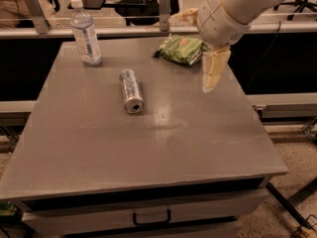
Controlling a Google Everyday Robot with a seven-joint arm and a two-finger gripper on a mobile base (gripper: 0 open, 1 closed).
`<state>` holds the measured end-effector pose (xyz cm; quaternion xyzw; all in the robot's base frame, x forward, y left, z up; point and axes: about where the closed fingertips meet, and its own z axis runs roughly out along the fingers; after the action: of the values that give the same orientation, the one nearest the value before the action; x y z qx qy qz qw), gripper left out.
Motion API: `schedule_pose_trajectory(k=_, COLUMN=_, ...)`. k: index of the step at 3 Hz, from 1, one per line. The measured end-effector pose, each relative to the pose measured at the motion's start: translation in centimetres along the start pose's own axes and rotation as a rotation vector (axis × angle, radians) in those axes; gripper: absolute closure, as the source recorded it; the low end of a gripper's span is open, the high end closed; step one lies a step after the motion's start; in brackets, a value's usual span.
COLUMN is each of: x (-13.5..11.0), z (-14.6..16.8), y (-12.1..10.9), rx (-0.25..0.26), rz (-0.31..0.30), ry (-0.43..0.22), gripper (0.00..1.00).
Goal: Place redbull can upright
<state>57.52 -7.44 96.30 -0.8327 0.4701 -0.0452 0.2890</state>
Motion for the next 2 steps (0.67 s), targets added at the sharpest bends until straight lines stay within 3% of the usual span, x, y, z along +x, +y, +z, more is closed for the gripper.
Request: schedule_pose_trajectory(k=2, x=-3.4, z=3.6, y=-1.8, rx=-0.035, rz=-0.343, ry=-0.013, gripper=0.00)
